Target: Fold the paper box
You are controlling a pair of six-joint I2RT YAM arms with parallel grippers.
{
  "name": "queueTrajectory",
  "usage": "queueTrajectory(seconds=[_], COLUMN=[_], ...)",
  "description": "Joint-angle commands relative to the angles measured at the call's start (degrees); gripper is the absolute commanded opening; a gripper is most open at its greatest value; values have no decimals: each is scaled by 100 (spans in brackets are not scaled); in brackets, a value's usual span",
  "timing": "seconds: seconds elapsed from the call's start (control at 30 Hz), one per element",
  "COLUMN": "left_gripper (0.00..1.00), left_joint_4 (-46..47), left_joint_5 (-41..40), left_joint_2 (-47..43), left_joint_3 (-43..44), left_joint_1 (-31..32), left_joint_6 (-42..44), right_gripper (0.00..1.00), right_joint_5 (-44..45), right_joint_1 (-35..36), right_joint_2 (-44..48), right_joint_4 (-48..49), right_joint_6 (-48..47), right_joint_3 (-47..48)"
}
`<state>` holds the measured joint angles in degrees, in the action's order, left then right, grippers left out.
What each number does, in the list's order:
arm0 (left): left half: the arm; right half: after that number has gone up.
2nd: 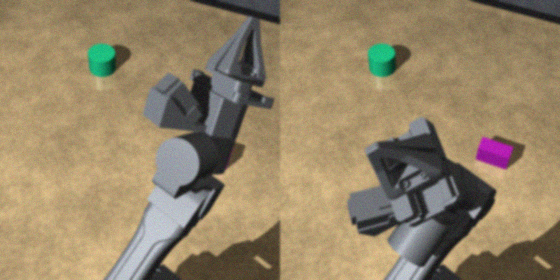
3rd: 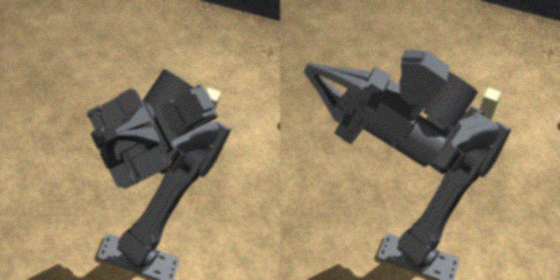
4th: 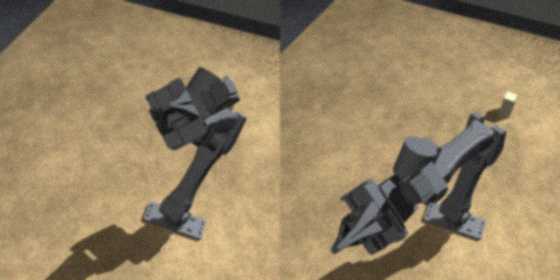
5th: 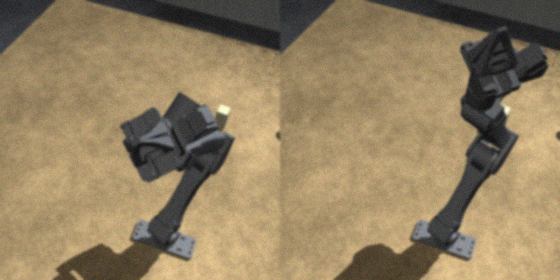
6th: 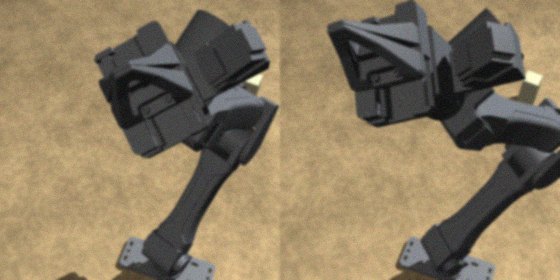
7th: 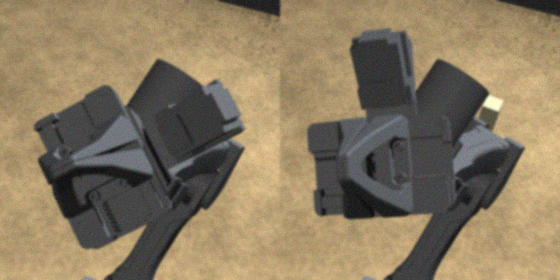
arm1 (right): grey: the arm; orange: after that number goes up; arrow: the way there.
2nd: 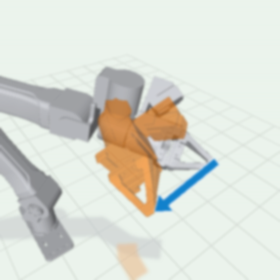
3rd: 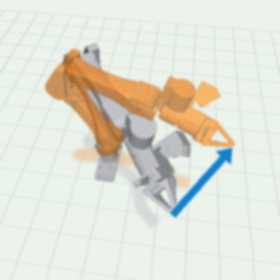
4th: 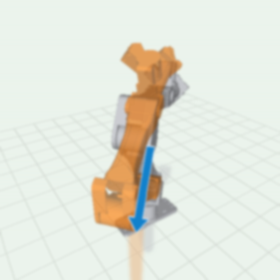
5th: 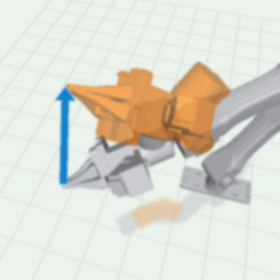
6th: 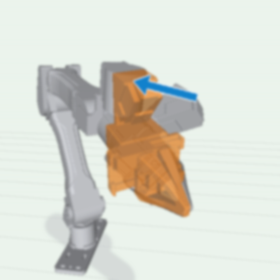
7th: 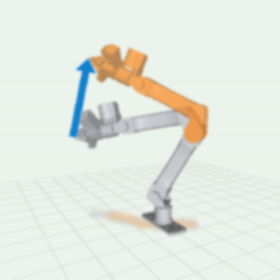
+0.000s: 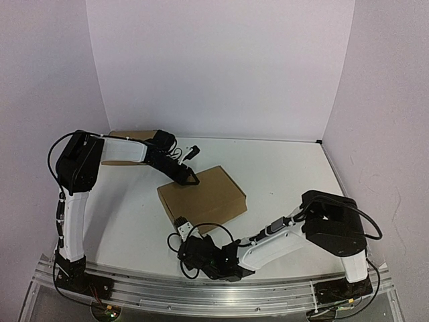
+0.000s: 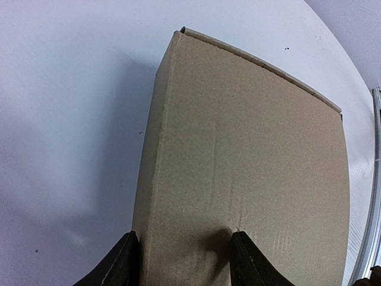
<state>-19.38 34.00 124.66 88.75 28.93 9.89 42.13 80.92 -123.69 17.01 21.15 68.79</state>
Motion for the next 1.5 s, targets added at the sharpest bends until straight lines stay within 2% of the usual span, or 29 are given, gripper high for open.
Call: queueTrajectory(seconds=[0.0, 0.47, 0.83, 0.93, 1.03, 1.13, 1.3, 1.43, 1.47], left_gripper=[51, 46, 42, 42, 42, 42, 42, 42, 42], left_joint_4=[-768, -892, -984, -984, -934, -870, -722, -663, -668], left_joint_5=[-897, -819, -605, -528, -526, -679, -866, -826, -784], left_joint_2=[269, 260, 219, 216, 225, 235, 285, 360, 383], left_joint_3=[-332, -472, -734, -764, -775, -726, -548, -449, -437], left_joint_1=[74, 69, 78, 83, 81, 54, 36, 49, 51], left_joint_6=[14, -184, -339, -298, -245, -114, 351, 873, 974], right_gripper=[21, 14, 13, 14, 21, 29, 43, 43, 41], right_joint_5=[30, 28, -597, -922, -1108, -1435, -2274, -2448, -2453], right_joint_1=[-134, -364, -820, -862, -880, -877, -876, -890, -934], right_joint_2=[-170, -496, -957, -1059, -1037, -548, 1070, 2186, 2427], right_joint_4=[214, 335, 984, 1277, 1483, 1490, 1362, 844, 717], right_joint_6=[-62, -50, -516, -811, -1002, -1000, -600, -228, -141], right_joint_3=[310, 590, 947, 997, 954, 473, -971, -1983, -2215])
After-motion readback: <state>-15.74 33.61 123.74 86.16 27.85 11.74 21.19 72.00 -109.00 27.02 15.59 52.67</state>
